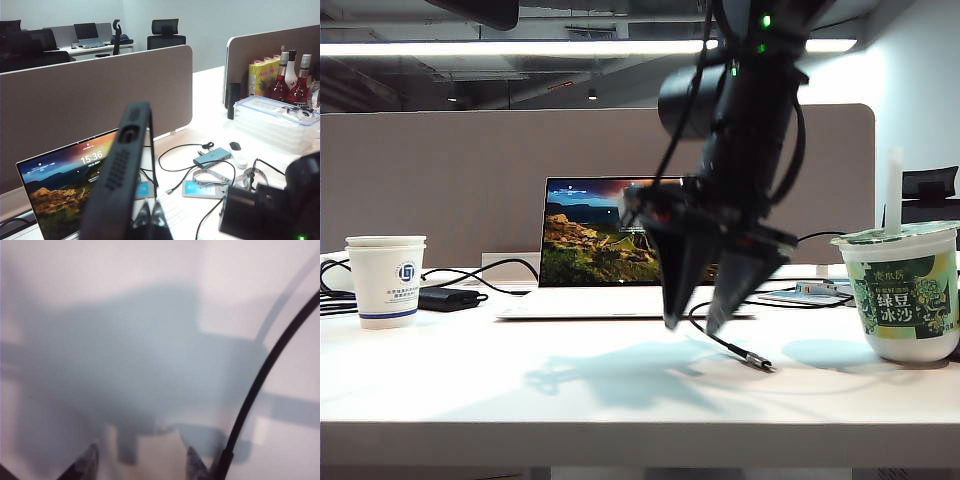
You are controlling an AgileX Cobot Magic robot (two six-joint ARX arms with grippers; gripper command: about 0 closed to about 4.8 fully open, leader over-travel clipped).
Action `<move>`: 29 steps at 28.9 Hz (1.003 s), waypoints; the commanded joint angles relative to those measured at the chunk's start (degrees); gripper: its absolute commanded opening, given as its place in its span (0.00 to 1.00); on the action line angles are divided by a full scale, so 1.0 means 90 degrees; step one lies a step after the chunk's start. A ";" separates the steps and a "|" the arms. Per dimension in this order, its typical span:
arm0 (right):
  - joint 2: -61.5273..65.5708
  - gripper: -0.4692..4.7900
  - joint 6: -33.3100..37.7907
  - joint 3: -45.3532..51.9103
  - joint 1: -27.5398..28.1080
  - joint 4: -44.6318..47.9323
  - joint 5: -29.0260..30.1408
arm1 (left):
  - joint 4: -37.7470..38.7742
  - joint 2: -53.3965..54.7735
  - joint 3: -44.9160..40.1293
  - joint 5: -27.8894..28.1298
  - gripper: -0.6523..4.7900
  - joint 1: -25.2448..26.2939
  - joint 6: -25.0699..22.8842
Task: Pick up the black phone, pick up the charger plug, insert the charger plug into the phone's charging port, and finally place the connected phone back on the desk.
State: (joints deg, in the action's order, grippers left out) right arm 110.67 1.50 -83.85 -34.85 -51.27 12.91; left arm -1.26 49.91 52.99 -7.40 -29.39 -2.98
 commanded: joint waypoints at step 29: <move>0.0389 0.46 -0.0097 -0.0097 0.0007 -0.1022 -0.1001 | -0.0253 -0.0022 0.0051 -0.0015 0.11 0.0010 -0.0019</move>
State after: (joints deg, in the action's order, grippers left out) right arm 114.17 0.75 -85.17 -34.76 -61.04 3.97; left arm -1.13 50.02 52.99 -7.40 -29.43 -3.01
